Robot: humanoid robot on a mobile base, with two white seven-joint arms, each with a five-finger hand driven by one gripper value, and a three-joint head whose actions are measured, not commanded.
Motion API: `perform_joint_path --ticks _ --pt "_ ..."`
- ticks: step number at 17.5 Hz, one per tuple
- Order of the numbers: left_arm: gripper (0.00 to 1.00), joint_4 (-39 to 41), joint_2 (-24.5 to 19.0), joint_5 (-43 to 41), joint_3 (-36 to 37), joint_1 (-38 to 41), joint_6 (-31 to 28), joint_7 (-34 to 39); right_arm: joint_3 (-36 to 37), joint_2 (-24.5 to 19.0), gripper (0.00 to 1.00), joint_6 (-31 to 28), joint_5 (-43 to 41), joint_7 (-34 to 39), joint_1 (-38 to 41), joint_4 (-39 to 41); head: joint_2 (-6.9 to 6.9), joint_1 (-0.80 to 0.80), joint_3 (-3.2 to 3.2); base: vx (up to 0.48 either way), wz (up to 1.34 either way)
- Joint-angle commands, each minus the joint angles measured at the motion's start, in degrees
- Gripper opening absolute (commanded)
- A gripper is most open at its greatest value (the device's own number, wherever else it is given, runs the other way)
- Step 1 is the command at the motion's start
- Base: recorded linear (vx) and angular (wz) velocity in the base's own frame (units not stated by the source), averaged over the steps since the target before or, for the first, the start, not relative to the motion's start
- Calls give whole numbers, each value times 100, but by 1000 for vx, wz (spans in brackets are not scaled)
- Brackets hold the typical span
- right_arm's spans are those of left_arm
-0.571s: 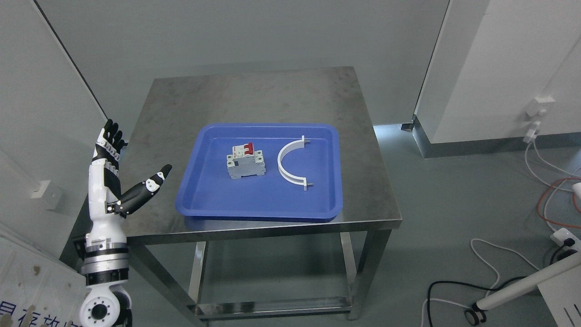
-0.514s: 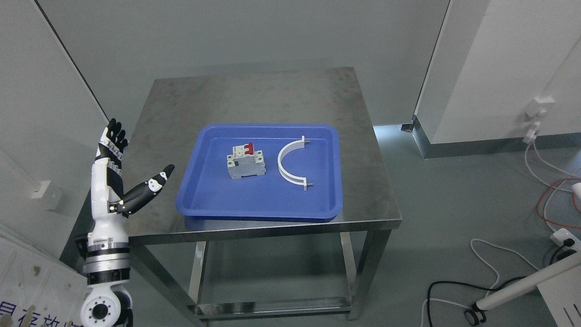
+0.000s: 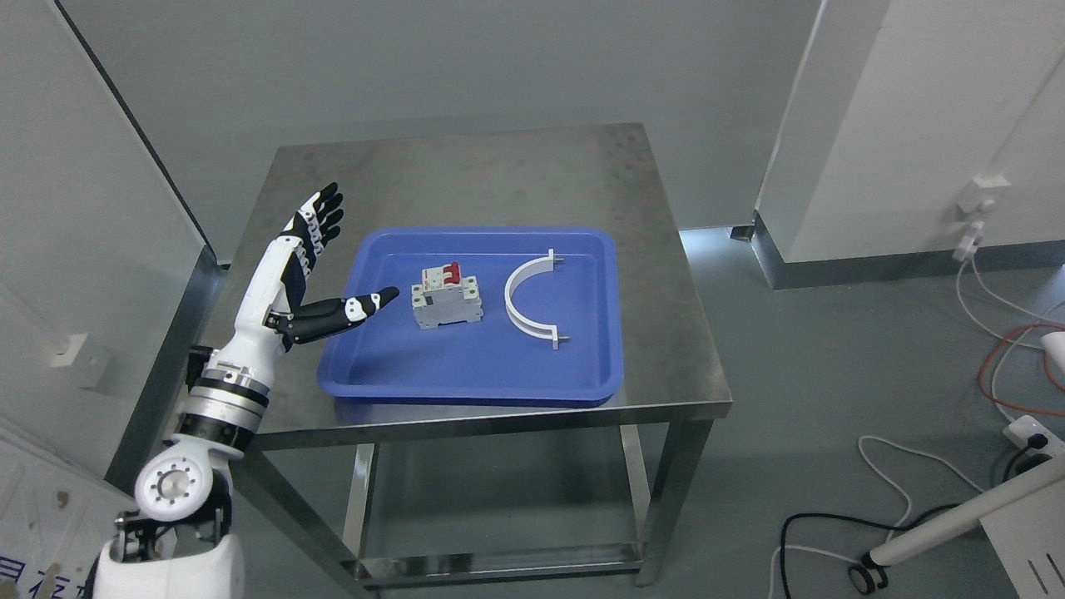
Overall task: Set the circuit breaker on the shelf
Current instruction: 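Reach the left hand toward the grey circuit breaker in the blue tray, then close the left hand fingers around the circuit breaker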
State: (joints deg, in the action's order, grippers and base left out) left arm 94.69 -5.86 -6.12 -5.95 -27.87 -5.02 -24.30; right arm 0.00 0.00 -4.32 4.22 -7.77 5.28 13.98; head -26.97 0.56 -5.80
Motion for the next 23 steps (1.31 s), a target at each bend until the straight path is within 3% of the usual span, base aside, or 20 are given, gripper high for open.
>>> perform_joint_path --ticks 1,8,14,19,22,23 --pt "98 -206 -1304 -91 1069 -764 -1015 -479 -114 100 100 -25 0 -5 0 0 0 0 0 0 0" --pt "98 -425 -988 -784 1983 -747 -1396 -506 -114 100 100 -25 0 -5 0 0 0 0 0 0 0" --pt "91 -996 -215 -1548 2072 -948 -1493 -506 -114 100 100 -25 0 -5 0 0 0 0 0 0 0" --pt "77 -1471 -161 -2067 1984 -1107 -1502 -541 -114 100 100 -25 0 3 0 0 0 0 0 0 0" --pt "60 -1471 -152 -2068 1774 -1098 -1441 -524 -114 100 100 -16 0 -5 0 0 0 0 0 0 0" --pt "48 -1471 -126 -2077 1651 -1089 -1353 -532 -114 100 100 -25 0 -5 0 0 -1 0 0 0 0"
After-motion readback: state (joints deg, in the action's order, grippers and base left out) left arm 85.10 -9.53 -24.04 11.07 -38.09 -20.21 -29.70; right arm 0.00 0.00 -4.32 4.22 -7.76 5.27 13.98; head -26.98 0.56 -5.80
